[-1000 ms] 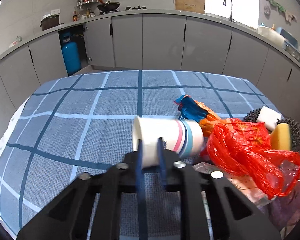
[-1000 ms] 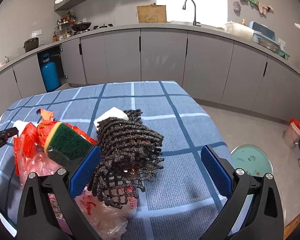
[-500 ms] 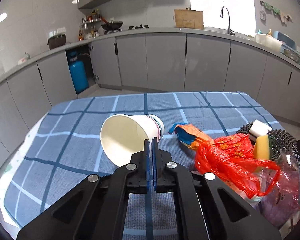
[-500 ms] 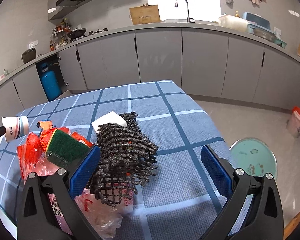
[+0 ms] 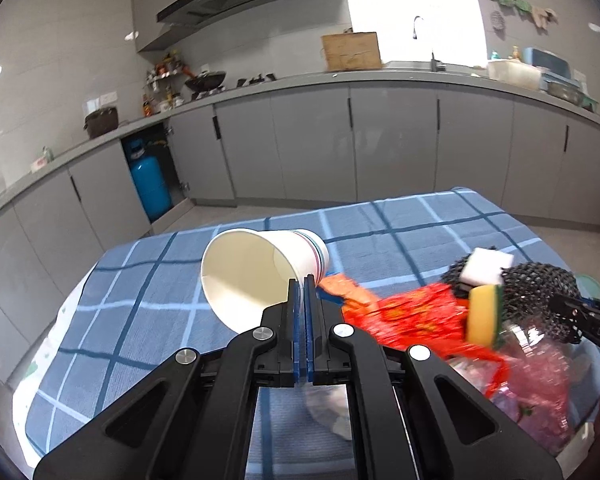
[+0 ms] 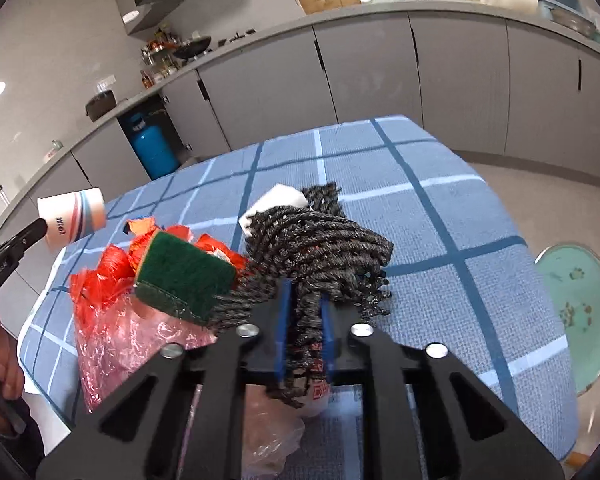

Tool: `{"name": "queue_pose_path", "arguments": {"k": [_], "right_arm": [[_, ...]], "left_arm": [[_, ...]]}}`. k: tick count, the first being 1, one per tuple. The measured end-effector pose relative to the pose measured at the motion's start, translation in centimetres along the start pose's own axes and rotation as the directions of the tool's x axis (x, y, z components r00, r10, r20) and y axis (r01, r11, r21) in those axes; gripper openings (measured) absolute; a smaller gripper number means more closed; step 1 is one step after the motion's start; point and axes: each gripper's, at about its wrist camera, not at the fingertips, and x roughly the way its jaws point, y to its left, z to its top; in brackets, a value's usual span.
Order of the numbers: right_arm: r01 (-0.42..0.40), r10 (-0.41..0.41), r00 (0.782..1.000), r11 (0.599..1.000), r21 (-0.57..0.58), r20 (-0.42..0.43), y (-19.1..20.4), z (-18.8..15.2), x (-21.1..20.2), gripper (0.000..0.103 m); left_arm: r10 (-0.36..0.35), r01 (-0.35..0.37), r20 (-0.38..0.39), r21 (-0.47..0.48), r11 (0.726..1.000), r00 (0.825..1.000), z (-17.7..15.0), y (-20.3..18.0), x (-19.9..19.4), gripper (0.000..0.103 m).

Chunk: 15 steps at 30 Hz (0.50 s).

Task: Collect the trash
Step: 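Grasp the white paper cup with the left tool while the right tool grasps the black mesh scrubber, then carry cup and scrubber to the green bucket and open both tools over it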

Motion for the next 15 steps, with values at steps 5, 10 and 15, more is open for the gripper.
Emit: {"name": "queue_pose_path", "arguments": {"k": [5, 10, 15], "right_arm": [[0.002, -0.003, 0.997, 1.000, 0.009, 0.077, -1.0, 1.1, -2.7, 0.007], [0.025, -0.027, 0.990, 0.999, 0.020, 0.137, -2.7, 2.2, -5.0, 0.007], [0.072, -0.080, 0.983, 0.996, 0.058, 0.165, -6.0, 2.4, -6.4, 0.007]], "left_arm": [[-0.042, 0.040, 0.047, 0.045, 0.998, 0.998, 1.7, -3.0, -1.4, 0.003], [-0.101, 0.094, 0.075, 0.089, 0.992, 0.992, 3.3, -6.9, -2.3, 0.003], [-0.172, 0.158, 0.094, 0.145, 0.977, 0.981, 4.5, -11.6, -3.2, 0.003]]}}
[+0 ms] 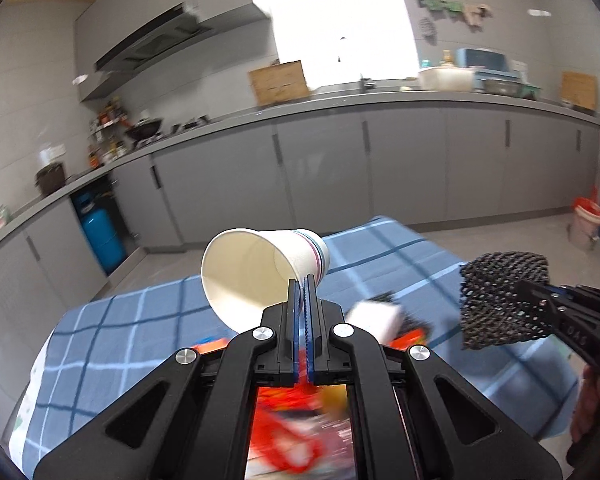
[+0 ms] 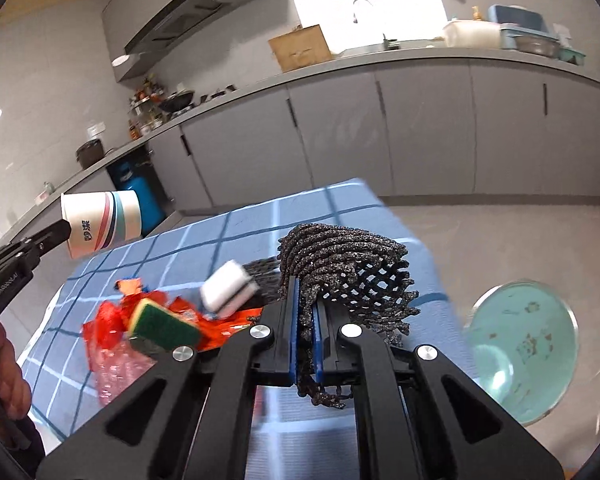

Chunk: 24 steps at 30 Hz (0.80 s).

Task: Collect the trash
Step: 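Carry cup and scrubber to the green bucket and open both tools over it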

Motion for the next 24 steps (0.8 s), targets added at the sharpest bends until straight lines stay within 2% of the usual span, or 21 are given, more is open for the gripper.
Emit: {"name": "queue_pose_path", "arguments": {"k": [9, 17, 24], "right_arm": [[0.157, -0.161, 0.986, 0.982, 0.104, 0.034, -9.2, -0.1, -2.2, 0.007], [0.273, -0.280, 0.960, 0.944, 0.185, 0.011, -17.5, -1.6, -3.0, 0.007], [0.323, -0.326, 0.945, 0.921, 0.218, -0.024, -21.4, -2.9, -2.1, 0.007]], "left_arm": [[-0.156, 0.156, 0.002, 0.081, 0.984, 0.988, 1.6, -9.5, 0.8, 0.003], [-0.282, 0.285, -0.041, 0.125, 0.950, 0.959, 1.9, -16.9, 1.7, 0.003], [-0.341, 0.350, -0.083, 0.154, 0.924, 0.937, 1.5, -21.9, 3.4, 0.003]]}}
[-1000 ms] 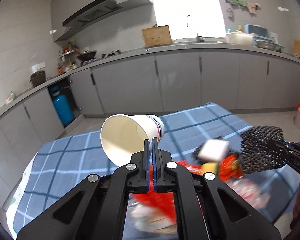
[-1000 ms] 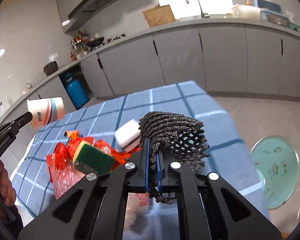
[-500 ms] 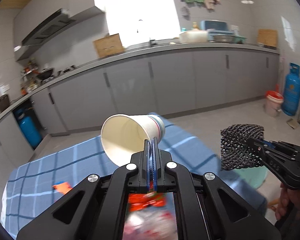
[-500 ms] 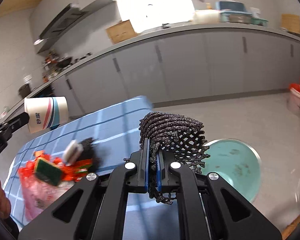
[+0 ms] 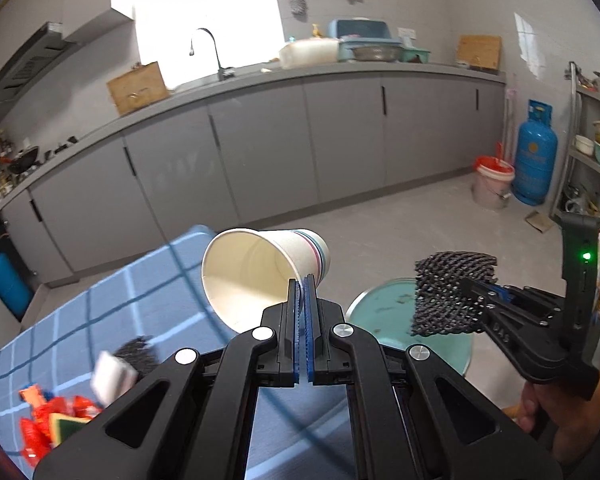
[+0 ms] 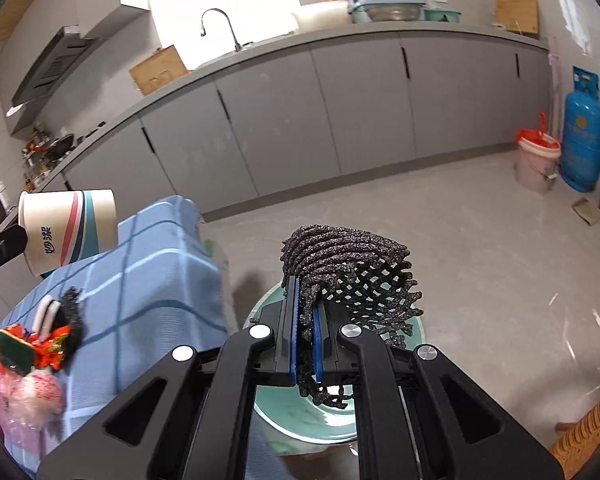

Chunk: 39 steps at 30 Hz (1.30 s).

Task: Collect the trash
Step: 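Carry cup and scrubber to the green bucket and open both tools over it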

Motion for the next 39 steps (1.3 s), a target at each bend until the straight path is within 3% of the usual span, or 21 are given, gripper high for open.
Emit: {"name": "queue_pose_path", "arguments": {"k": [11, 20, 21, 22, 23, 24, 28, 31, 35, 39], "right_arm": [[0.026, -0.025, 0.997, 1.000, 0.012, -0.070, -3.3, -1.1, 4.0, 0.008], [0.017, -0.017, 0.995, 1.000, 0.000, -0.102, -4.0, -0.9, 6.3, 0.012], [0.016, -0.015, 0.995, 1.000, 0.004, -0.103, -4.2, -0.9, 6.4, 0.026], [0.012, -0.011, 0.994, 1.000, 0.010, -0.106, -4.3, -1.0, 6.6, 0.042], [0.012, -0.010, 0.994, 1.000, 0.016, -0.110, -4.5, -1.1, 6.8, 0.045], [0.016, -0.014, 0.993, 1.000, 0.019, -0.113, -4.6, -1.2, 6.9, 0.047], [0.015, -0.010, 0.993, 0.999, 0.039, -0.115, -5.0, -1.4, 6.7, 0.057], [0.016, -0.011, 0.995, 0.999, 0.052, -0.100, -5.0, -1.2, 6.1, 0.065], [0.023, -0.016, 0.996, 0.997, 0.073, -0.092, -5.1, -1.0, 5.2, 0.068], [0.019, -0.012, 0.997, 0.996, 0.090, -0.081, -4.5, -1.1, 3.9, 0.073]], "left_arm": [[-0.109, 0.112, -0.076, 0.038, 0.993, 0.991, -0.7, -5.6, 5.7, 0.003], [-0.156, 0.163, -0.135, 0.038, 0.986, 0.978, -2.0, -7.4, 8.8, 0.005], [-0.166, 0.173, -0.142, 0.039, 0.984, 0.976, -2.2, -7.5, 9.0, 0.007], [-0.165, 0.173, -0.149, 0.041, 0.984, 0.975, -2.3, -7.5, 9.3, 0.021], [-0.163, 0.170, -0.150, 0.039, 0.985, 0.975, -2.3, -7.5, 9.3, 0.042], [-0.159, 0.166, -0.148, 0.036, 0.986, 0.976, -2.4, -7.3, 9.3, 0.047], [-0.138, 0.143, -0.149, 0.024, 0.989, 0.979, -2.5, -6.6, 9.3, 0.050], [-0.107, 0.109, -0.138, 0.008, 0.994, 0.985, -2.0, -5.7, 9.0, 0.062], [-0.043, 0.045, -0.125, 0.012, 0.999, 0.991, -1.6, -4.6, 8.2, 0.075], [0.006, -0.005, -0.130, 0.009, 1.000, 0.992, -1.3, -3.5, 7.1, 0.079]]}}
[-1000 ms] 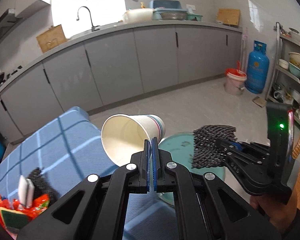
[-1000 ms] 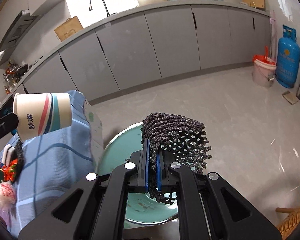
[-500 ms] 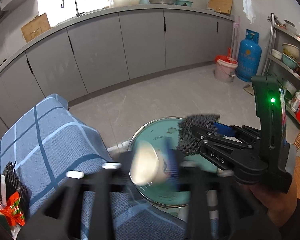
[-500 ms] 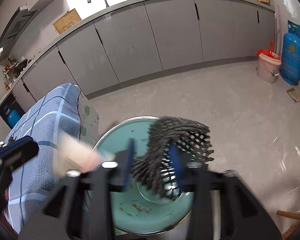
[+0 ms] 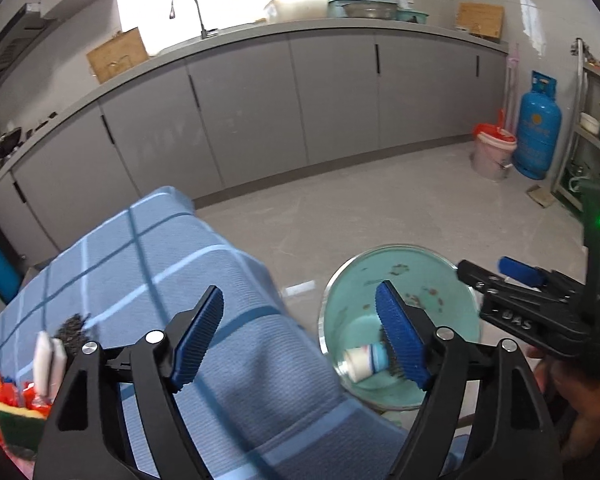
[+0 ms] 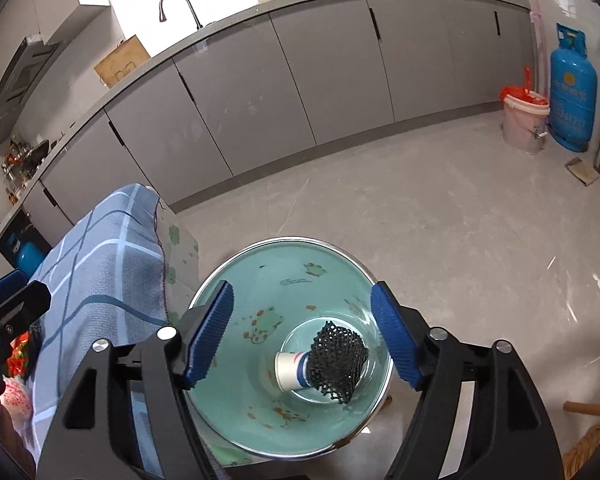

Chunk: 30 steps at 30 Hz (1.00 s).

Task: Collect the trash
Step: 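Carry cup and scrubber to the green bucket and open both tools over it, then move both tools back over the trash pile on the table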

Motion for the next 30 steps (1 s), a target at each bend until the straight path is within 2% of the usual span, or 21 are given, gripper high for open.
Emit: {"name": "queue_pose_path", "arguments": {"k": [8, 15, 21, 26, 30], "right_arm": [[-0.070, 0.070, 0.998, 0.997, -0.023, 0.006, 3.8, -1.1, -2.5, 0.075], [-0.139, 0.139, 0.990, 0.988, -0.071, 0.004, 8.1, -2.6, -4.9, 0.079], [-0.189, 0.188, 0.982, 0.974, -0.125, -0.019, 12.1, -4.0, -6.3, 0.079], [-0.235, 0.231, 0.972, 0.956, -0.174, -0.040, 15.6, -5.1, -7.1, 0.079], [-0.280, 0.274, 0.960, 0.934, -0.220, -0.057, 18.7, -6.1, -8.1, 0.081]], "left_arm": [[0.057, -0.057, 0.053, -0.002, 0.998, 0.997, 0.1, 2.1, -4.5, 0.085], [0.106, -0.105, 0.118, -0.009, 0.994, 0.987, -0.2, 4.5, -9.3, 0.087], [0.186, -0.181, 0.138, -0.042, 0.982, 0.973, -2.6, 8.5, -13.3, 0.087], [0.276, -0.266, 0.112, -0.094, 0.959, 0.955, -5.7, 13.1, -15.9, 0.089], [0.376, -0.364, 0.039, -0.176, 0.915, 0.926, -8.6, 18.6, -17.5, 0.089]]}}
